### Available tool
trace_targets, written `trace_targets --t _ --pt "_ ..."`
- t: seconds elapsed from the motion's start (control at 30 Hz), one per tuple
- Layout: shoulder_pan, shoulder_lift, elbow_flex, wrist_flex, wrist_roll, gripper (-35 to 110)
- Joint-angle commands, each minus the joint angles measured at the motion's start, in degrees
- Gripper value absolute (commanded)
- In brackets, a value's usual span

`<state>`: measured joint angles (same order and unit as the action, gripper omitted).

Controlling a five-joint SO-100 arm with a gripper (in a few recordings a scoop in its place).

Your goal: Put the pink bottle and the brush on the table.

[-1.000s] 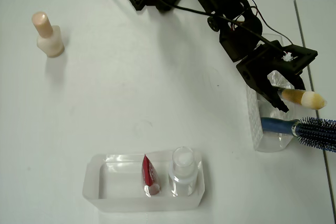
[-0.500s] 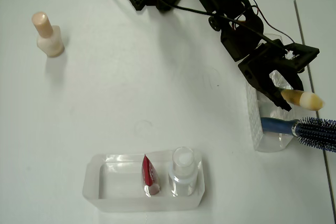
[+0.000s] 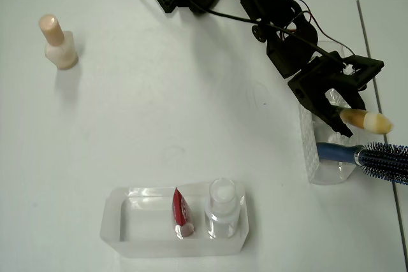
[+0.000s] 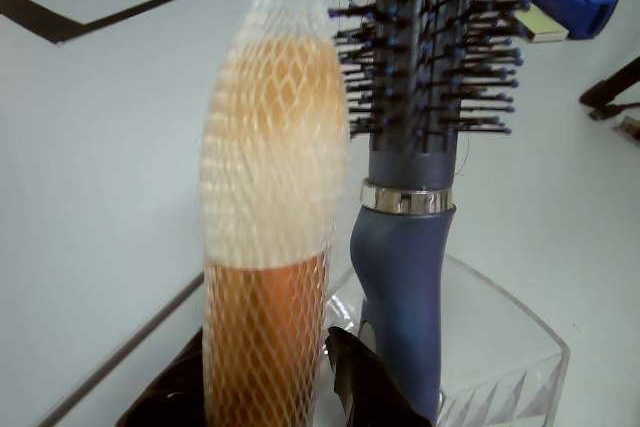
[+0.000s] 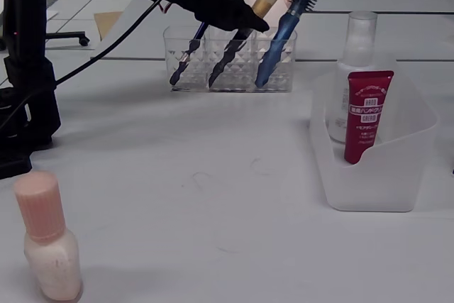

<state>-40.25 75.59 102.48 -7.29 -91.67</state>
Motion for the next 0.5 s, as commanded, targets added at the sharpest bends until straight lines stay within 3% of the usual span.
trace_targets --t 0.0,0.23,0.47 --pt "-0.3 0.5 -0.3 -2.3 -1.4 17" --pt "-0.3 -0.6 -1.0 -2.9 -2.5 3" --pt "-0.3 -0.3 -1.0 -3.6 -2.5 0"
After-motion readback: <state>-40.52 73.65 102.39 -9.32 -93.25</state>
